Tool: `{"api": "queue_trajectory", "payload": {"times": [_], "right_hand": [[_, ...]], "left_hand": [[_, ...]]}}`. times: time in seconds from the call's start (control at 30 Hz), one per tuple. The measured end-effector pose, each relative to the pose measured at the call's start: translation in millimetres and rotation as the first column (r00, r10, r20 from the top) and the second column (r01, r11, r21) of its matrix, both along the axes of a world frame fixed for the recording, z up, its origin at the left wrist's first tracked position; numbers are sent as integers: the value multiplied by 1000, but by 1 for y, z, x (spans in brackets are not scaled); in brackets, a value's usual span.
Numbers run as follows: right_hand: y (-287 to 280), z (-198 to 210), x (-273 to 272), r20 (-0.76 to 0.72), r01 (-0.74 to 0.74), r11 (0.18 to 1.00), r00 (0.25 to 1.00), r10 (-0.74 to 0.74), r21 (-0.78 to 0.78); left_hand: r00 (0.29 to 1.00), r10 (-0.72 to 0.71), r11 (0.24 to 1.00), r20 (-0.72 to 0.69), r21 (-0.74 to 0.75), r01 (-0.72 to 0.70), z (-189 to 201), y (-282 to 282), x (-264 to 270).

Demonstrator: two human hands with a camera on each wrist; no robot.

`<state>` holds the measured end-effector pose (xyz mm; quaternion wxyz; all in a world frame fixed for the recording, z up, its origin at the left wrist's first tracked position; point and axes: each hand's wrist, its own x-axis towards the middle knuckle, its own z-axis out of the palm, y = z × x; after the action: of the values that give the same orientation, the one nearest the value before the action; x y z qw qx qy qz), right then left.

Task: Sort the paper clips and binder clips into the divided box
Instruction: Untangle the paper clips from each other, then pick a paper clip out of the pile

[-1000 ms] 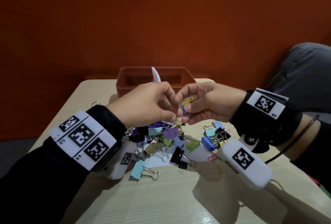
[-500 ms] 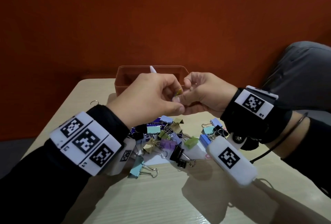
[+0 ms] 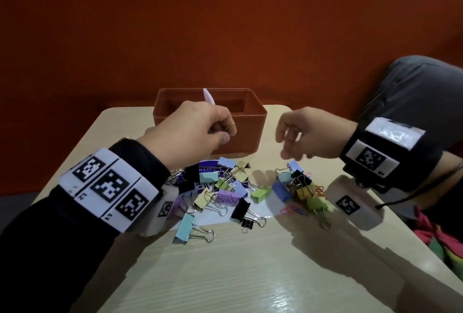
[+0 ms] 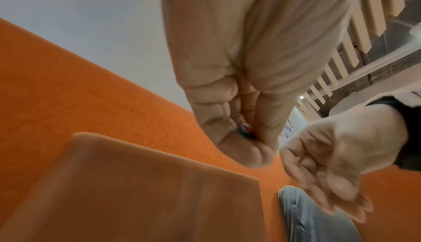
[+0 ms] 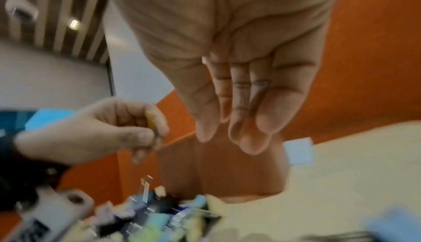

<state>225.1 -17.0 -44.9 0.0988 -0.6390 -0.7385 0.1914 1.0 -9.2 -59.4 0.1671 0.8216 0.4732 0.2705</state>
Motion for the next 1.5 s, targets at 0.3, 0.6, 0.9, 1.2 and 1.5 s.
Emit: {"api": "queue_trajectory", "payload": {"times": [0.3,0.6,0.9,1.2,1.5], "right_hand": [[-6,-22,33,400,78,985,917,-11,-152],[3,-38,26,453,61,994,891,-15,-87],[-12,-31,34,469,67,966,881,59,-248],[-13,-37,27,525,-55,995,846,92,-86],[-18,-38,25,530,-136,986,831,168,-100]], "left_hand": [[971,202,962,130,158,-222,14,15,-25],[935,352,914,-36,226,-336,2,26,-31],[936,317,942,-154,165,-292,3,22,-28],[945,305,948,-121,133,-289,4,22,-29],[946,290,950,-147,163,-266,2,24,-29]]}}
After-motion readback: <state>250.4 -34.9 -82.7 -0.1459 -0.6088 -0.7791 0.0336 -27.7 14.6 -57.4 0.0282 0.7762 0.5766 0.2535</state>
